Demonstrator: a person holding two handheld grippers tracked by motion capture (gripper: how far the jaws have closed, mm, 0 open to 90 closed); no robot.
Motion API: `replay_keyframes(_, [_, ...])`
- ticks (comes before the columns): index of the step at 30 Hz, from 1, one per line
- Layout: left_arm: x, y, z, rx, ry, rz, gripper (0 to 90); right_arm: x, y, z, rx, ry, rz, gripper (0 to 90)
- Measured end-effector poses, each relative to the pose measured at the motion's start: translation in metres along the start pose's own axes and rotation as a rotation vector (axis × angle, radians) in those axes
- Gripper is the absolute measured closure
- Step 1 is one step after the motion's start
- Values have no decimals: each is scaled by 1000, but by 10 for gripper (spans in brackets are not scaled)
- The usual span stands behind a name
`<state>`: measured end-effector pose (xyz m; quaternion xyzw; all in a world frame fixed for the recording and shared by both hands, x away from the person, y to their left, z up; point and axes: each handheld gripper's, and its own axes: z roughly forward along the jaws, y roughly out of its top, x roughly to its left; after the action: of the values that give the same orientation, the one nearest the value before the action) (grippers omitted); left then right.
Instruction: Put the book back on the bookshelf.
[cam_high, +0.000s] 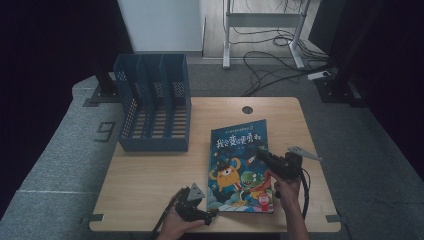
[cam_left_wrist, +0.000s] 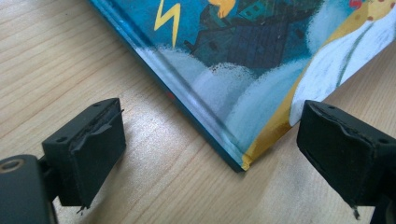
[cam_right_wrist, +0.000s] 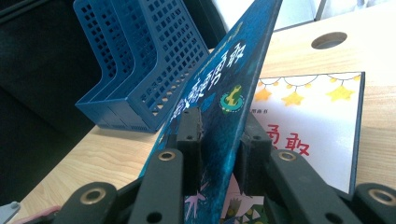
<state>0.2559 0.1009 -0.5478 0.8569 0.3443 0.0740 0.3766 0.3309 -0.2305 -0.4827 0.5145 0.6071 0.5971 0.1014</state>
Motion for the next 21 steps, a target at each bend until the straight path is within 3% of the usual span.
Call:
replay_keyframes(9, [9, -1, -3, -17, 4, -51, 99, 11, 3, -5, -52, 26, -38, 755])
replay_keyframes(12, [15, -2, -5, -28, 24, -76, 124, 17, 5, -7, -67, 40, -56, 762])
replay_keyframes(16, [17, -2, -7, -20, 30, -62, 144, 21, 6, -8, -73, 43, -72, 762])
replay_keyframes(21, [12, -2, -6, -12, 12, -35, 143, 17, 5, -7, -68, 39, -55, 761])
